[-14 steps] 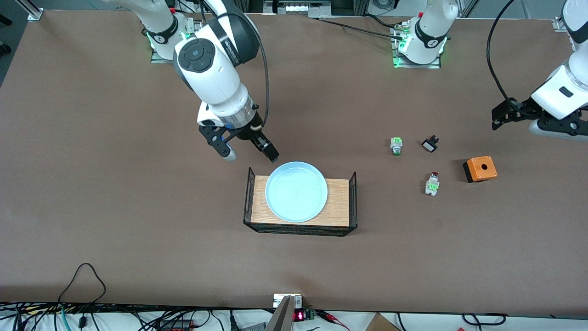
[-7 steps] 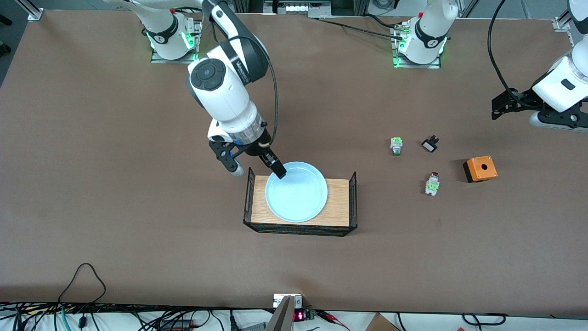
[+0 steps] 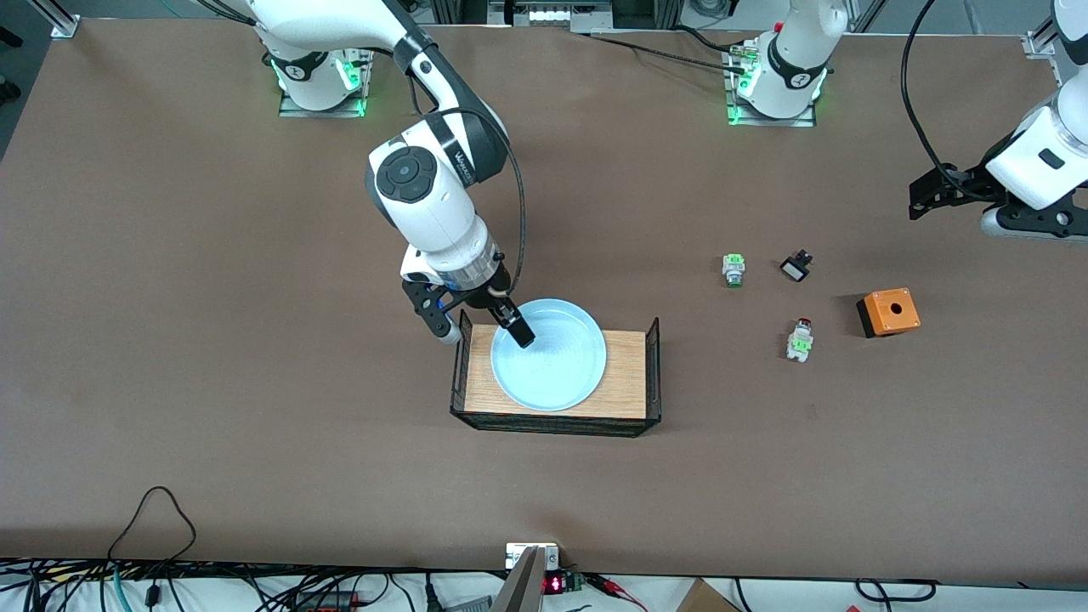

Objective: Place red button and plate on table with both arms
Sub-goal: 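Return the left gripper to rest while the right gripper reaches the plate, then grip the blue plate rim with the right gripper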

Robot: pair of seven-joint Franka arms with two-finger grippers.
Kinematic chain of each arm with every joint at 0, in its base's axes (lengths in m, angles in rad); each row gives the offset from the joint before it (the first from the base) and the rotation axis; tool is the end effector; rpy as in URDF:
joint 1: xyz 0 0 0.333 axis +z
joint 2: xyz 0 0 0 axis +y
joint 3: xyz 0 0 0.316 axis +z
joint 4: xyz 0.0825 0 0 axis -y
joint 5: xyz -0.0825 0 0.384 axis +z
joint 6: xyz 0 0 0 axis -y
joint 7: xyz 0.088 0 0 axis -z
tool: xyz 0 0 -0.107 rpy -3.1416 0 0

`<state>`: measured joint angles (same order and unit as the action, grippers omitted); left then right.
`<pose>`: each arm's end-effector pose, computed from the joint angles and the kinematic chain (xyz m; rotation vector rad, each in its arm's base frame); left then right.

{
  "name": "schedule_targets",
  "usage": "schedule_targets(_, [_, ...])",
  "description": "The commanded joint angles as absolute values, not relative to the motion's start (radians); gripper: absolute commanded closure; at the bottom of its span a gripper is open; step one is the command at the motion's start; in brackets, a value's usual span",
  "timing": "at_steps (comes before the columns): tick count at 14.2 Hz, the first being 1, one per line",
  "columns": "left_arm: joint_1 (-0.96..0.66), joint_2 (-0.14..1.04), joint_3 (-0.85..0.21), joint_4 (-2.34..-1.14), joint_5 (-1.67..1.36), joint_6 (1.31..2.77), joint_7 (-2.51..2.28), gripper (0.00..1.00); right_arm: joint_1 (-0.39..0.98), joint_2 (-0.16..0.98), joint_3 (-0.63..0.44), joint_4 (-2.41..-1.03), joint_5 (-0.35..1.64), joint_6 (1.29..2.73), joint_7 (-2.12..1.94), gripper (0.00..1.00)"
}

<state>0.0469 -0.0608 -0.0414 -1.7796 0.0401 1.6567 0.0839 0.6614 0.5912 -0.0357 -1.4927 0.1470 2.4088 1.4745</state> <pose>0.5363 0.0064 0.5662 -3.0978 0.1285 0.0992 0.5941 0.4365 0.3597 -2.5095 1.2632 -0.1107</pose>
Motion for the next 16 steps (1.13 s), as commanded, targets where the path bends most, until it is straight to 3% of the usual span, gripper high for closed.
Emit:
schedule_targets(1, [0.040,-0.057,-0.031,-1.763,0.028,1.632,0.074,0.00,0.670,0.614,-0.043,-1.468,0.163,2.411,1.502,0.00])
schedule_targets(8, [0.052,-0.055,-0.029,-1.763,-0.018,1.609,0.074,0.00,0.676,0.644,-0.043,-1.468,0.160,2.413,1.503,0.00])
schedule_targets(10, [0.070,-0.049,-0.031,-1.761,-0.029,1.608,0.075,0.00,0.678,0.646,-0.043,-1.468,0.156,2.414,1.500,0.14])
schedule_targets(13, [0.071,-0.048,-0.031,-1.761,-0.029,1.608,0.075,0.00,0.678,0.646,-0.043,-1.468,0.161,2.414,1.503,0.52])
schedule_targets(16, [0.072,-0.048,-0.031,-1.761,-0.028,1.608,0.075,0.00,0.681,0.644,-0.043,-1.468,0.158,2.414,1.502,0.77])
